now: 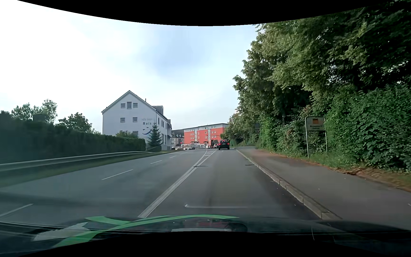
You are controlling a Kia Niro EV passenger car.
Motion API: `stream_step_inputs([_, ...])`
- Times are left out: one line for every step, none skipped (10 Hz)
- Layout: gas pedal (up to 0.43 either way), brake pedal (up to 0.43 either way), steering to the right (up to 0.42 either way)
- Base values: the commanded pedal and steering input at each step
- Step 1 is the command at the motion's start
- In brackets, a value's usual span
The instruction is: Follow the waypoints while adhering to traffic rules and regulations
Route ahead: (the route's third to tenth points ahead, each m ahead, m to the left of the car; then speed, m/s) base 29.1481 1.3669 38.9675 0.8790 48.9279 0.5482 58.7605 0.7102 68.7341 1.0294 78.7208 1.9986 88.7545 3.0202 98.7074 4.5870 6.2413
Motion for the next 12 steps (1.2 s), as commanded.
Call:
stream_step_inputs([0.087, 0.0, 0.02])
stream_step_inputs([0.098, 0.0, 0.018])
stream_step_inputs([0.098, 0.0, 0.015])
stream_step_inputs([0.098, 0.0, 0.015])
stream_step_inputs([0.098, 0.0, 0.015])
stream_step_inputs([0.098, 0.0, 0.014])
stream_step_inputs([0.098, 0.0, 0.013])
stream_step_inputs([0.098, 0.0, 0.013])
stream_step_inputs([0.098, 0.0, 0.013])
stream_step_inputs([0.098, 0.0, 0.013])
stream_step_inputs([0.098, 0.0, 0.012])
stream_step_inputs([0.098, 0.0, 0.011])
